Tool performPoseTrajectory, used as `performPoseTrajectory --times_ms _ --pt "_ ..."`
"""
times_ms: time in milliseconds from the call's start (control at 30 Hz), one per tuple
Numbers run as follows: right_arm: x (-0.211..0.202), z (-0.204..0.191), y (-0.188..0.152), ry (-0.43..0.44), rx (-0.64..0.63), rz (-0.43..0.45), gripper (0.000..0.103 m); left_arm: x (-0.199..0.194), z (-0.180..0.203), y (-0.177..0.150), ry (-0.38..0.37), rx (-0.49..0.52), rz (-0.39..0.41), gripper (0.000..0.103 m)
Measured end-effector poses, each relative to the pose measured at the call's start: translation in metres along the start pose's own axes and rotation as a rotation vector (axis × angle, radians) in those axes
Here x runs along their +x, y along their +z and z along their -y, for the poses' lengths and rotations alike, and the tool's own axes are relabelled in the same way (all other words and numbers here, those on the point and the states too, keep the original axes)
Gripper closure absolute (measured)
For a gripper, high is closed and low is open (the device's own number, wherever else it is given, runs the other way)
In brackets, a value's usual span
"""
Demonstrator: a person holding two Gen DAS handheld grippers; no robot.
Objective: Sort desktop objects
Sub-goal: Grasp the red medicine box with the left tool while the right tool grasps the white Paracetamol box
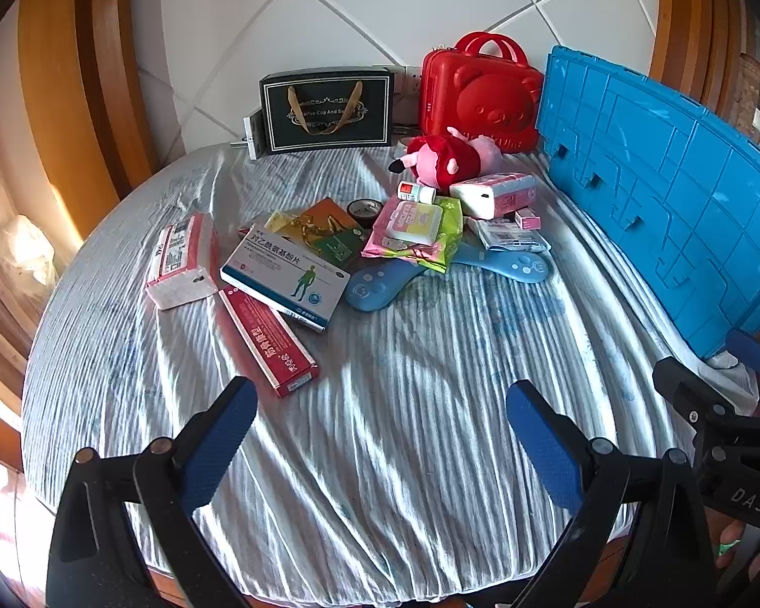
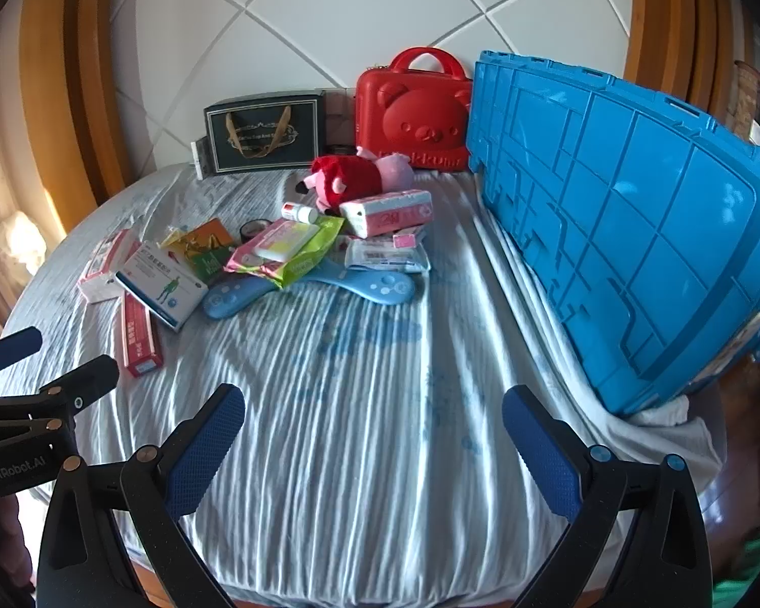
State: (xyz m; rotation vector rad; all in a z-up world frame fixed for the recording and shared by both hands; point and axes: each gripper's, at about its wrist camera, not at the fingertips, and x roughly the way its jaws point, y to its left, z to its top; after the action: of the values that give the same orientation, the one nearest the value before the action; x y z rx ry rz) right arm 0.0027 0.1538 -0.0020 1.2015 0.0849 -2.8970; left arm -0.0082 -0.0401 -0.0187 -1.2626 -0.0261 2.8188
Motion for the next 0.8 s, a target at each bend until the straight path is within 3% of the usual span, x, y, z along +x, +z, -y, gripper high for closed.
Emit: performPoseTrajectory --times_ms 233,467,667,800 --pt "0.006 0.000 0.002 0.005 -0.002 -0.012 0.000 0.006 -0.008 0.001 0.008 -0.029 -0.008 0.003" --pt "0.022 0.005 0.005 0.016 -0.002 -0.041 0.000 0.018 -0.038 0.006 0.083 -0.093 -0.006 0.003" --pt "0.047 0.020 0.014 0.009 0.002 -0.077 0.000 0.045 -0.078 0.002 0.173 -0.175 -0.069 0.003" --pt "0.066 0.024 0.021 0.018 -0.012 -0.106 0.000 0.063 -0.093 0.000 0.192 -0.220 -0.104 0.003"
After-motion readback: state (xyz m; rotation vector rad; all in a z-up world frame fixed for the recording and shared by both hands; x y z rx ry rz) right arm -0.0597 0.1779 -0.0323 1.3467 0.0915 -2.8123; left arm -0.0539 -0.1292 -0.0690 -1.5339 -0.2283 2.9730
